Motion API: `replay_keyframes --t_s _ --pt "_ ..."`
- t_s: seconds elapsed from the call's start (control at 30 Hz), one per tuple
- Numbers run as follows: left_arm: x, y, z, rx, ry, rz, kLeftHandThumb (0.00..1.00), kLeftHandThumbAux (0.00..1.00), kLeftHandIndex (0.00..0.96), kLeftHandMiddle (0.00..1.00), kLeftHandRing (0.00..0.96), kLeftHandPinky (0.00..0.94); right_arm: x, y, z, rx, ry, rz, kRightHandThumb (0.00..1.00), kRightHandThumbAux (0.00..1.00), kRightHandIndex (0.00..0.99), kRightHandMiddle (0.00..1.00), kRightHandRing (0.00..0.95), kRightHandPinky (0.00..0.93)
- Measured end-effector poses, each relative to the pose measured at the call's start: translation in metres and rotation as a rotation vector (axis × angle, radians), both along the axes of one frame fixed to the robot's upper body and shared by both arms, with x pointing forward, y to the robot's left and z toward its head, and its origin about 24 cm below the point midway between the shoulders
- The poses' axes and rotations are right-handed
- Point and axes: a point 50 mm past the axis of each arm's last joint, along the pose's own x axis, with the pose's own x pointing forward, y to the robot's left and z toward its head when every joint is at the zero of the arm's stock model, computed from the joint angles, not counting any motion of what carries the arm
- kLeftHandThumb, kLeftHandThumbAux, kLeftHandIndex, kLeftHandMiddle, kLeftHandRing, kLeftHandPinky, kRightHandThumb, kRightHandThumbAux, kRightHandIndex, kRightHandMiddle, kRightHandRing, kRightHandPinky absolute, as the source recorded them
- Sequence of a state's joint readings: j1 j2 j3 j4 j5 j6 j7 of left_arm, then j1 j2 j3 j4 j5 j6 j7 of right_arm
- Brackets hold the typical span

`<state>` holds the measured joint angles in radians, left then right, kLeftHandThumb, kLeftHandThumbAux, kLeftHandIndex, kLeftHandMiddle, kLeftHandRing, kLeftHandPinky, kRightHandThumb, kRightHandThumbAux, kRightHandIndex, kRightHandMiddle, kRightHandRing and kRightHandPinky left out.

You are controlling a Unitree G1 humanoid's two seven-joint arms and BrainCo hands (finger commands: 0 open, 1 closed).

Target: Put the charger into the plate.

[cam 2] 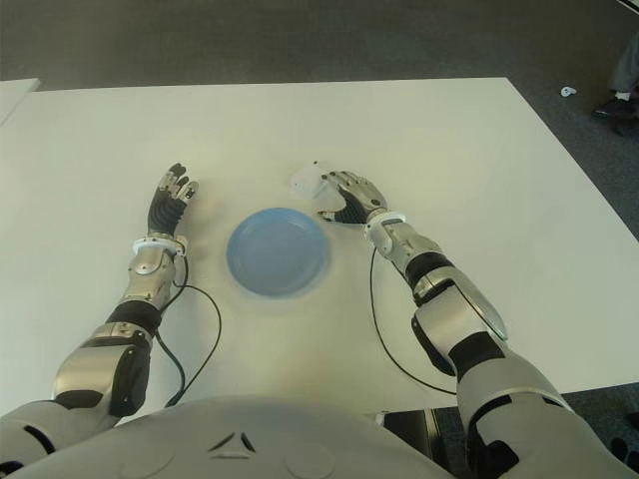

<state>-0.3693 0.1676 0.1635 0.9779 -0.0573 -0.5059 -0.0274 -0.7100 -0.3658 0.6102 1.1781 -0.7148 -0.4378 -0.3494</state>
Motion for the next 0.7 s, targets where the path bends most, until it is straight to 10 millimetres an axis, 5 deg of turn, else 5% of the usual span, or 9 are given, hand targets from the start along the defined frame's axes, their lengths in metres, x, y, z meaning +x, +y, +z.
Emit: replay_keyframes --t_s 0.23,0.7 --pt "0.0 -0.002 0.001 -0.002 -0.003 -0.005 0.0 0.579 0.0 0.021 0.009 0.021 -0.008 -0.022 0.007 -0.039 -0.027 0.023 0.0 0.519 0.0 0.0 0.0 0.0" --pt "-0.003 0.0 -0.001 0.001 -0.003 -0.002 0.0 0.574 0.0 0.022 0.008 0.02 -0.057 -0.067 0.025 -0.163 -0.026 0.074 0.0 0.5 0.0 0.023 0.002 0.0"
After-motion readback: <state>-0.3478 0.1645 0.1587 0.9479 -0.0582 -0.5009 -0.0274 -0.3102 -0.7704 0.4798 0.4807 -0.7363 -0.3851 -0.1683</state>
